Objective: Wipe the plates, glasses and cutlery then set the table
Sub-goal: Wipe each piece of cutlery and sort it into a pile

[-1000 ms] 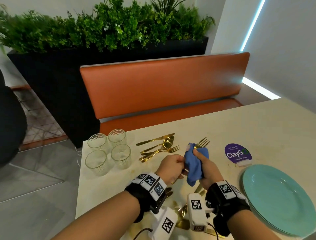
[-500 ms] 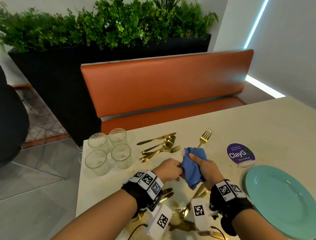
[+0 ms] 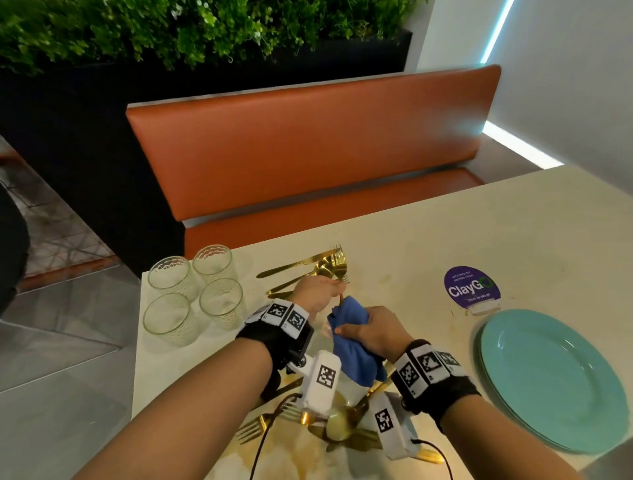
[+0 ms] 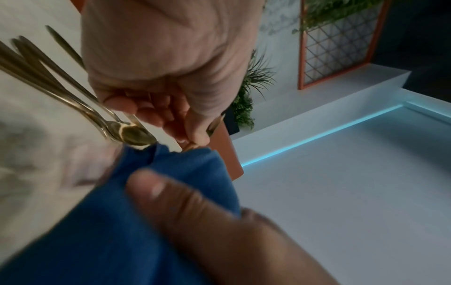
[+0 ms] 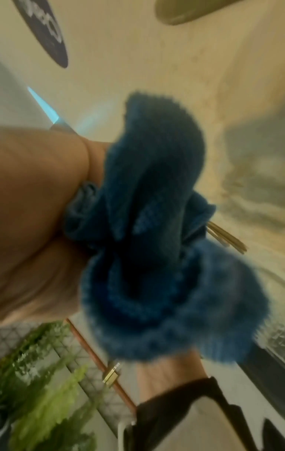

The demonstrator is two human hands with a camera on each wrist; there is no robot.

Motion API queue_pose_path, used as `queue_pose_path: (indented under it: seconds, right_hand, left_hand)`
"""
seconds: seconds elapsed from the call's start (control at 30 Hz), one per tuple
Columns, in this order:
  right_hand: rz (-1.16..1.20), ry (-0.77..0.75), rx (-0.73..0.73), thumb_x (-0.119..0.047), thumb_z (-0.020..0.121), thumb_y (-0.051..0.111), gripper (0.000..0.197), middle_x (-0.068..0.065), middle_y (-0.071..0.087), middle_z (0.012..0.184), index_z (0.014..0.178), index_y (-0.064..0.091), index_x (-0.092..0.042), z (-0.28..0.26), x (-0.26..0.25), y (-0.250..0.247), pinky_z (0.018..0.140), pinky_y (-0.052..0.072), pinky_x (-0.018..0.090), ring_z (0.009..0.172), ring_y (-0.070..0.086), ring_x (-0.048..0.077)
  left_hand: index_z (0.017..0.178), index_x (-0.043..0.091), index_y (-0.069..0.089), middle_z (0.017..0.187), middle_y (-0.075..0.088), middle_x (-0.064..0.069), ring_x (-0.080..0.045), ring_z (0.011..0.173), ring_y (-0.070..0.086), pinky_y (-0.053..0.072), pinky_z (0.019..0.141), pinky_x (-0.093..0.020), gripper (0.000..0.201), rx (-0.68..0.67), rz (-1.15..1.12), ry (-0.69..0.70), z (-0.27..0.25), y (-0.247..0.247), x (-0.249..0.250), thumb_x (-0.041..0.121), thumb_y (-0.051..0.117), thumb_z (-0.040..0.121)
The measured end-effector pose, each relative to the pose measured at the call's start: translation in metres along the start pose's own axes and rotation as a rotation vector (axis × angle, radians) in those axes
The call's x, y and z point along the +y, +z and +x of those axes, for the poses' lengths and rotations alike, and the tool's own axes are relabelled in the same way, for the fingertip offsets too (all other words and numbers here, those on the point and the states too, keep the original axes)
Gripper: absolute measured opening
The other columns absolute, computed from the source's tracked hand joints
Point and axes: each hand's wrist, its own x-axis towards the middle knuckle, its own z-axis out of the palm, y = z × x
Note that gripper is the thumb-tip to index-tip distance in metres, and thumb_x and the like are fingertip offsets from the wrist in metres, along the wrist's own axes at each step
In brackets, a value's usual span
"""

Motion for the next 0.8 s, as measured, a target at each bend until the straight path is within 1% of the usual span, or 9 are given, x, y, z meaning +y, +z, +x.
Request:
queue_pose_path:
  seconds: [0.07,0.13,0.23,0.3,0.4,0.57,0.67,0.73,0.8]
  right_hand:
    - [-0.131,-0.009,-0.036,-0.042,0.077,0.069,0.043,0.013,0.068,0.102,0.100,0.065,-0.005,0.000,0.002,-0.006,0.071,0.046,0.028,0.082,0.057,0.021]
    - [-0.192,0.007,-0.041,-0.043,0.075,0.071,0.043,0.011,0.068,0.102,0.099,0.065,-0.008,0.001,0.009,-0.017,0.078,0.049,0.031,0.087,0.060,0.023]
    - [-0.174,0.049,0.016,-0.039,0.077,0.069,0.026,0.008,0.065,0.087,0.077,0.061,-0.015,0.003,0.024,-0.038,0.070,0.045,0.028,0.077,0.058,0.021]
    - [-0.155,0.075,0.068,-0.037,0.077,0.070,0.027,0.006,0.061,0.079,0.065,0.054,-0.019,0.003,0.033,-0.052,0.066,0.041,0.026,0.069,0.054,0.018]
    - [-0.152,0.095,0.119,-0.039,0.075,0.072,0.028,0.007,0.064,0.079,0.075,0.059,-0.014,0.003,0.045,-0.065,0.068,0.046,0.028,0.073,0.058,0.020]
    - [-0.141,0.120,0.142,-0.041,0.075,0.071,0.029,0.007,0.065,0.081,0.075,0.058,-0.016,0.001,0.062,-0.069,0.074,0.050,0.032,0.077,0.060,0.022]
    - [-0.113,0.118,0.163,-0.040,0.077,0.070,0.027,0.005,0.063,0.078,0.068,0.055,-0.019,-0.005,0.070,-0.069,0.066,0.046,0.027,0.069,0.057,0.019]
    - [-0.112,0.116,0.169,-0.039,0.078,0.069,0.028,0.003,0.061,0.076,0.064,0.052,-0.021,-0.008,0.075,-0.069,0.058,0.041,0.022,0.061,0.053,0.012]
    - [-0.096,0.124,0.168,-0.038,0.080,0.068,0.029,0.003,0.060,0.075,0.062,0.049,-0.023,-0.011,0.078,-0.070,0.061,0.040,0.023,0.060,0.052,0.011]
  left_hand:
    - [0.114,0.000,0.064,0.108,0.064,-0.011,-0.024,0.099,0.055,0.039,0.083,-0.028,0.034,0.069,-0.002,-0.009,0.012,-0.009,0.000,0.025,0.059,0.092]
    - [0.115,-0.001,0.063,0.118,0.064,-0.018,-0.029,0.103,0.058,0.044,0.090,-0.035,0.037,0.085,0.084,-0.006,0.029,-0.020,-0.004,0.027,0.055,0.094]
    - [0.109,0.008,0.067,0.113,0.066,-0.009,-0.027,0.104,0.059,0.047,0.094,-0.038,0.038,0.115,0.607,0.012,0.046,-0.031,-0.014,0.038,0.052,0.093]
    - [0.108,0.013,0.065,0.113,0.064,-0.004,-0.026,0.108,0.056,0.042,0.099,-0.040,0.039,0.082,0.995,0.021,0.056,-0.032,-0.024,0.044,0.047,0.093]
    - [0.106,0.019,0.066,0.112,0.064,-0.002,-0.024,0.112,0.051,0.034,0.099,-0.039,0.036,0.053,1.265,0.040,0.069,-0.028,-0.036,0.045,0.044,0.093]
    - [0.105,0.020,0.066,0.108,0.065,-0.002,-0.023,0.109,0.052,0.036,0.092,-0.037,0.031,0.162,1.317,0.142,0.076,-0.017,-0.047,0.041,0.047,0.093]
    - [0.107,0.021,0.064,0.107,0.065,-0.003,-0.024,0.108,0.051,0.036,0.089,-0.037,0.026,0.243,1.229,0.279,0.067,-0.007,-0.044,0.038,0.049,0.094]
    - [0.110,0.024,0.063,0.105,0.066,-0.002,-0.023,0.105,0.054,0.037,0.089,-0.037,0.025,0.189,1.179,0.360,0.055,0.007,-0.042,0.038,0.049,0.094]
    - [0.108,0.027,0.063,0.101,0.068,0.001,-0.019,0.103,0.057,0.037,0.092,-0.036,0.025,0.032,1.136,0.376,0.035,0.028,-0.043,0.042,0.051,0.092]
